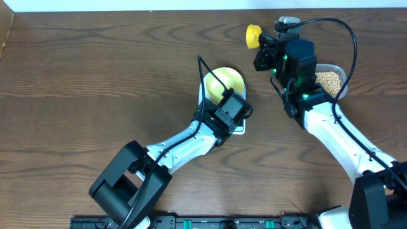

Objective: Scoop item into bowl and weigh 50g on scale
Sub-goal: 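Raise and pull the left gripper back from the scale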

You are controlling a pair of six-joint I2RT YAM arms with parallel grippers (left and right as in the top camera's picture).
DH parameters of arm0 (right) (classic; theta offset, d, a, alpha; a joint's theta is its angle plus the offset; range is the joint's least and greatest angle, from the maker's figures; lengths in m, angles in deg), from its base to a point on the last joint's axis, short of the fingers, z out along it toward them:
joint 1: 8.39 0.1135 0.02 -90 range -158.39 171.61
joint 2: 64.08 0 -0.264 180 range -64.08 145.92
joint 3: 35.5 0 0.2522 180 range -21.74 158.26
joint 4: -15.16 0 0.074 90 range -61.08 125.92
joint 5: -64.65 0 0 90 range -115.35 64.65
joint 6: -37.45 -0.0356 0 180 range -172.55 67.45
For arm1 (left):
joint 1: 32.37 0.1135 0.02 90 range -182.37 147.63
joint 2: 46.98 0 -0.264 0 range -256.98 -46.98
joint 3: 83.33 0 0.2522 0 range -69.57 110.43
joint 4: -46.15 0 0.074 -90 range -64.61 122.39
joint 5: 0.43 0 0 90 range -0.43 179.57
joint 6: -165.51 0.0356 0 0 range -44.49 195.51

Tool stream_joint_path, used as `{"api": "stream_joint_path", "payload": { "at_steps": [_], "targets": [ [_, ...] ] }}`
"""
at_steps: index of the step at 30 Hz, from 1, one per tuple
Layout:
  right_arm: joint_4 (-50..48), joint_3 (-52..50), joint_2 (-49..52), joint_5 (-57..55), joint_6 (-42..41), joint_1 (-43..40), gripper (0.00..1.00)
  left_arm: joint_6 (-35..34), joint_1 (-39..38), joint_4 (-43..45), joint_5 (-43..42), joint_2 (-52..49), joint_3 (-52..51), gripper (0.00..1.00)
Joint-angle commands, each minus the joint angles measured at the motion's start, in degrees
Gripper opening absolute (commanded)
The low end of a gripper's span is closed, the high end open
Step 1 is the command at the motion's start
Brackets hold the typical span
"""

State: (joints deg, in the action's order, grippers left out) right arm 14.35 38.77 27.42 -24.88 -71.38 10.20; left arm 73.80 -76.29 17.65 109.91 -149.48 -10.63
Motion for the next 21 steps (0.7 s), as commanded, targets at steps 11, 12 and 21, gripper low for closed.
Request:
{"api": "stream_joint_path", "payload": {
  "at_steps": [11, 12, 21],
  "targets": [
    [0.2, 1.0, 0.4, 0.1, 0.7, -0.5, 0.01, -1.1, 0.2, -0.4, 1.4, 1.4, -0.7, 0.84],
    [0.2, 1.0, 0.4, 0.1, 0.7, -0.5, 0.01, -1.1, 0.2, -0.4, 1.4, 1.4, -0.7, 0.84],
    [0.2, 1.0, 0.4, 0.1, 0.7, -0.5, 0.01, -1.1, 0.2, -0.3, 1.3, 0.2, -0.8, 0.84]
  ]
}}
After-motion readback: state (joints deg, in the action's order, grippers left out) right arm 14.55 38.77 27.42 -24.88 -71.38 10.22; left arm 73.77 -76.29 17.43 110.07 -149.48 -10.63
